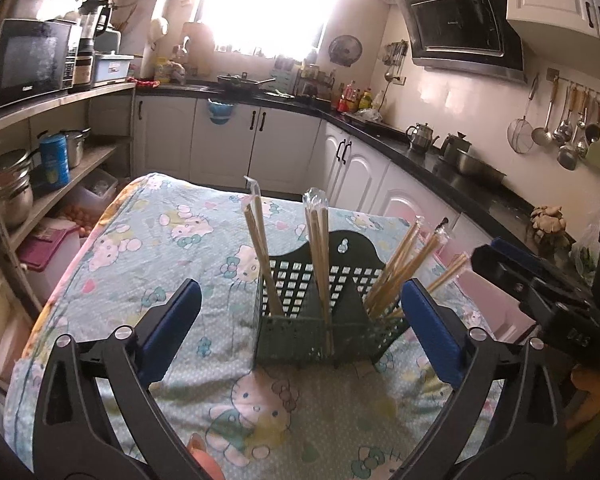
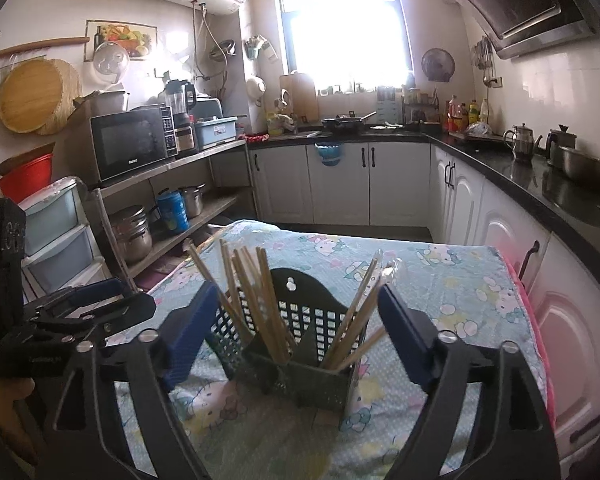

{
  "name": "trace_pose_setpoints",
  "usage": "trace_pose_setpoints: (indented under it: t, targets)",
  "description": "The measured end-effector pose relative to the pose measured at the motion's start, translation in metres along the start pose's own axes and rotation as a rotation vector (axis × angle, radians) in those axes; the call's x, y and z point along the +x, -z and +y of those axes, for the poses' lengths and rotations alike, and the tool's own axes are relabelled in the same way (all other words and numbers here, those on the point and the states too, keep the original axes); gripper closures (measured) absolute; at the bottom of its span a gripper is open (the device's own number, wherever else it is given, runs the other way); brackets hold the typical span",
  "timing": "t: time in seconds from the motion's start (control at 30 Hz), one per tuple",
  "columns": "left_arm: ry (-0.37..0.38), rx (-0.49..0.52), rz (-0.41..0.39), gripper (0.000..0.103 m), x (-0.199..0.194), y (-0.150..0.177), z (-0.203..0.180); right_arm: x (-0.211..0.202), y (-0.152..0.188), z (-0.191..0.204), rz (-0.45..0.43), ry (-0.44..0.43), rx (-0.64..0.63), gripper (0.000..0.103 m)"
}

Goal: Organize utensils

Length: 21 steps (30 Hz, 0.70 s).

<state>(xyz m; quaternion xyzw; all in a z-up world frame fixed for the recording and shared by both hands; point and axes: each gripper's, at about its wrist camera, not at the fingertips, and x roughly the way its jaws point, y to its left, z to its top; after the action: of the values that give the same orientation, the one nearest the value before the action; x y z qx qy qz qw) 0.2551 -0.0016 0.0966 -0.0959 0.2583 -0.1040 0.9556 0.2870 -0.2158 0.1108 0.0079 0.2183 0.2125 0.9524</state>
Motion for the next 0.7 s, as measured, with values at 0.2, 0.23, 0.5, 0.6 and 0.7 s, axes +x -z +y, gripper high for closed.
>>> trace_pose_setpoints:
  t: [0.2,0.23,0.5,0.6,0.7]
  targets:
    - [0.004,0.008,-0.003,0.011,-0.017,0.021,-0.002,-0.026,0.022,0.012,-0.006,0.008,-0.02,0.012]
    - [0.003,0.009,-0.003,0.011,-0.019,0.024,-0.002,-0.029,0.026,0.014,-0.006,0.012,-0.024,0.01]
    - [-0.003,0.02,0.016,0.011,-0.037,0.056,-0.001,-0.05,0.063,0.029,0.0,0.038,-0.05,0.007]
    - [-0.01,0.02,0.024,0.011,-0.041,0.069,0.0,-0.055,0.079,0.032,0.011,0.047,-0.051,0.007]
    - [-0.017,0.011,0.035,0.011,-0.045,0.081,0.004,-0.059,0.093,0.033,0.021,0.052,-0.04,0.007]
